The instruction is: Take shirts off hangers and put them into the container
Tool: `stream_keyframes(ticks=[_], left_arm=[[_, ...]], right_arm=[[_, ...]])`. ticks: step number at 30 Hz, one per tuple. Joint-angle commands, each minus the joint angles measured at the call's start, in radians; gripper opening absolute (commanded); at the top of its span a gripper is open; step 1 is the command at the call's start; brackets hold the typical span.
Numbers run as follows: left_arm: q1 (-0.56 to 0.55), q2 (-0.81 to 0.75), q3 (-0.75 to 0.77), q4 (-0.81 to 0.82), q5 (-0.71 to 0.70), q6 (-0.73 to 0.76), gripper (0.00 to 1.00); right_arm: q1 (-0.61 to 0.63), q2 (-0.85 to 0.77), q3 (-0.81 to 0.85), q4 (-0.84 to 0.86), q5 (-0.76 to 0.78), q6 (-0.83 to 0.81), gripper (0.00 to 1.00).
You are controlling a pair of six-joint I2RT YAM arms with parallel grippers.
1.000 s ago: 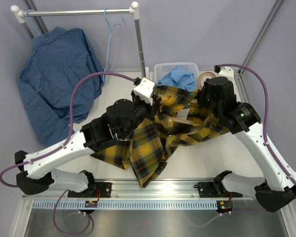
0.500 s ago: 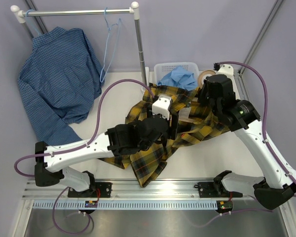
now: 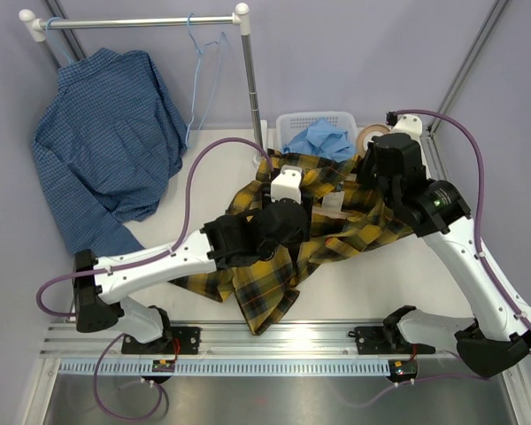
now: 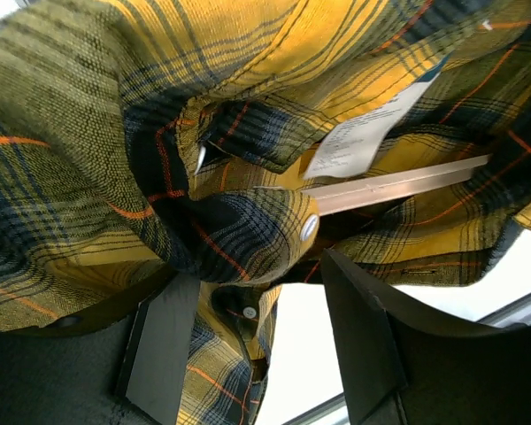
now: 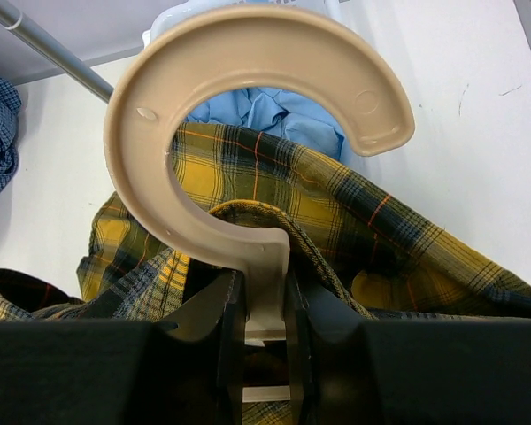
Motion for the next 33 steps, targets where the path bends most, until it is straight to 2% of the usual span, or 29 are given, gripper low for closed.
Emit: stream_keyframes(ticks=[1,5,9,10,11,12,13,20,26,33], left_arm=[[0.008,0.011,0.001,0.024,-0.032,-0.041,0.60],[0.026,0.027,0.008,0.025,-0.016,-0.040,0.54],[0.026,0.037,0.027,0.027,-0.005,-0.038,0.32],[0.028,0.039,0.030,0.027,-0.003,-0.037,0.20],[0.028,0.034,0.030,0.027,-0.006,-0.037,0.15],[0.028,0.034,0.024,0.027,-0.015,-0.037,0.04],[0.029,0.033,0.022,0.027,-0.017,-0.035,0.00],[0.054,-0.056,-0.011,0.025,-0.012,-0.014,0.00],[0.089,-0.252,-0.045,-0.013,-0.064,0.038,0.00],[0.230,-0.401,-0.105,-0.074,-0.114,0.087,0.00]], right_arm=[[0.009,-0.030,0.043,0.014,0.024,-0.011,0.00],[0.011,-0.038,0.034,0.025,0.017,-0.009,0.00],[0.011,-0.037,0.033,0.026,0.013,-0.012,0.00],[0.011,-0.038,0.033,0.029,0.015,-0.014,0.00],[0.011,-0.038,0.030,0.029,0.015,-0.015,0.00],[0.011,-0.041,0.031,0.031,0.015,-0.017,0.00],[0.011,-0.041,0.030,0.031,0.012,-0.018,0.00],[0.011,-0.055,-0.013,0.029,0.078,-0.050,0.00],[0.000,-0.069,-0.079,0.023,0.188,-0.100,0.00],[-0.009,-0.106,-0.101,0.064,0.142,-0.188,0.00]])
